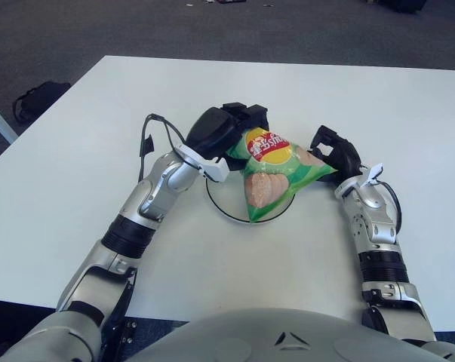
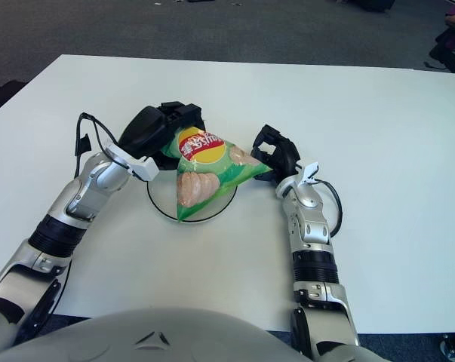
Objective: Put the snack into the plate.
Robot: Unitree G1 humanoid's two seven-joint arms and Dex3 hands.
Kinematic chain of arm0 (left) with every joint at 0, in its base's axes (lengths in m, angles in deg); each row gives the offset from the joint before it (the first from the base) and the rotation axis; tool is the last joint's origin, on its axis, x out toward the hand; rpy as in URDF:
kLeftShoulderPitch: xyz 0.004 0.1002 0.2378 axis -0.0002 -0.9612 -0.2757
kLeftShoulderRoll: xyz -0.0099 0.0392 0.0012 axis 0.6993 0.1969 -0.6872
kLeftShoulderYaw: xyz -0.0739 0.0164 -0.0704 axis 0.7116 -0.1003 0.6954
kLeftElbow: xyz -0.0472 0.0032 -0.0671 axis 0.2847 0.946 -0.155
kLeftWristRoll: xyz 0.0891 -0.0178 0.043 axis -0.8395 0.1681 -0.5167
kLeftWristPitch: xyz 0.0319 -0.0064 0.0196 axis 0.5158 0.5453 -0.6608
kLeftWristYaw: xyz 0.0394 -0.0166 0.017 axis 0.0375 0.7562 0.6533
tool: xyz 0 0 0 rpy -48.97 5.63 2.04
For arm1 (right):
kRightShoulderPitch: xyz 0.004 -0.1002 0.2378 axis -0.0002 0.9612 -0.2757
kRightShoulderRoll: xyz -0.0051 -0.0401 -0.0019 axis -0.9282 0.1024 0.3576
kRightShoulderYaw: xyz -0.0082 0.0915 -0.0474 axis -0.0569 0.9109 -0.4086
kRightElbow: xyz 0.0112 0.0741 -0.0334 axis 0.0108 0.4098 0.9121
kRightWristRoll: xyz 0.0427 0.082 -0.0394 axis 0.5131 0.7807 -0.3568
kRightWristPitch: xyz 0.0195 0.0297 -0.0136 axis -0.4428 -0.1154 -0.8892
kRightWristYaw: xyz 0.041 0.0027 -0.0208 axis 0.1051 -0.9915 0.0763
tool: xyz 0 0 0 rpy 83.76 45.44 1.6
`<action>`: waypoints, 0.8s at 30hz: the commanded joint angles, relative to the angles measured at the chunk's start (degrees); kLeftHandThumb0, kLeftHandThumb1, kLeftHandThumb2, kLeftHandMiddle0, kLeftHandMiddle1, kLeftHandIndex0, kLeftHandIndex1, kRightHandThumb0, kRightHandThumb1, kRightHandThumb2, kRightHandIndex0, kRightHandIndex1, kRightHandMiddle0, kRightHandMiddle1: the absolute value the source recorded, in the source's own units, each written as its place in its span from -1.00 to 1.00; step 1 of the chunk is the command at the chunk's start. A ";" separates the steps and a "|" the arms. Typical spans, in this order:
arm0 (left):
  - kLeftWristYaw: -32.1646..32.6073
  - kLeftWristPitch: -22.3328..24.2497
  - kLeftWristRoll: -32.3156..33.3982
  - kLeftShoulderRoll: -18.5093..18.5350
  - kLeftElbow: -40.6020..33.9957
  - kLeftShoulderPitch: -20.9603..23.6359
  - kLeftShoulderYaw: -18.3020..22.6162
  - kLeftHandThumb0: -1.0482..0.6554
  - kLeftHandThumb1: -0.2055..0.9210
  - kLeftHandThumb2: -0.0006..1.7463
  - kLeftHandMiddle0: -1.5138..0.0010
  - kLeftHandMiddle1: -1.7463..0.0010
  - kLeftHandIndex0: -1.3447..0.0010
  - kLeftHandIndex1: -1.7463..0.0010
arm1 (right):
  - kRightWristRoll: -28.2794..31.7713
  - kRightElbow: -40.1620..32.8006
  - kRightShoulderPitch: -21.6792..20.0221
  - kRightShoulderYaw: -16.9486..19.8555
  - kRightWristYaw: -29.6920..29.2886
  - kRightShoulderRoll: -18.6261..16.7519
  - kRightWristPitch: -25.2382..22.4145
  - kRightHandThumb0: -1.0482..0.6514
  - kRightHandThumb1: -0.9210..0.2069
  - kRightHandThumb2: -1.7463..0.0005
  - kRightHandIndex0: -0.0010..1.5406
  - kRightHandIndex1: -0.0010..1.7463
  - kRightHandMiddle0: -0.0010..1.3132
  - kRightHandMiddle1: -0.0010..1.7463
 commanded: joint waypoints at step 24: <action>-32.76 4.52 7.18 12.65 -7.89 3.29 -1.68 -0.43 0.06 0.12 0.98 0.18 0.99 0.08 | -2.24 -0.13 3.99 -1.62 -1.37 1.04 -7.38 -0.34 0.10 -0.53 0.55 1.00 -0.05 1.00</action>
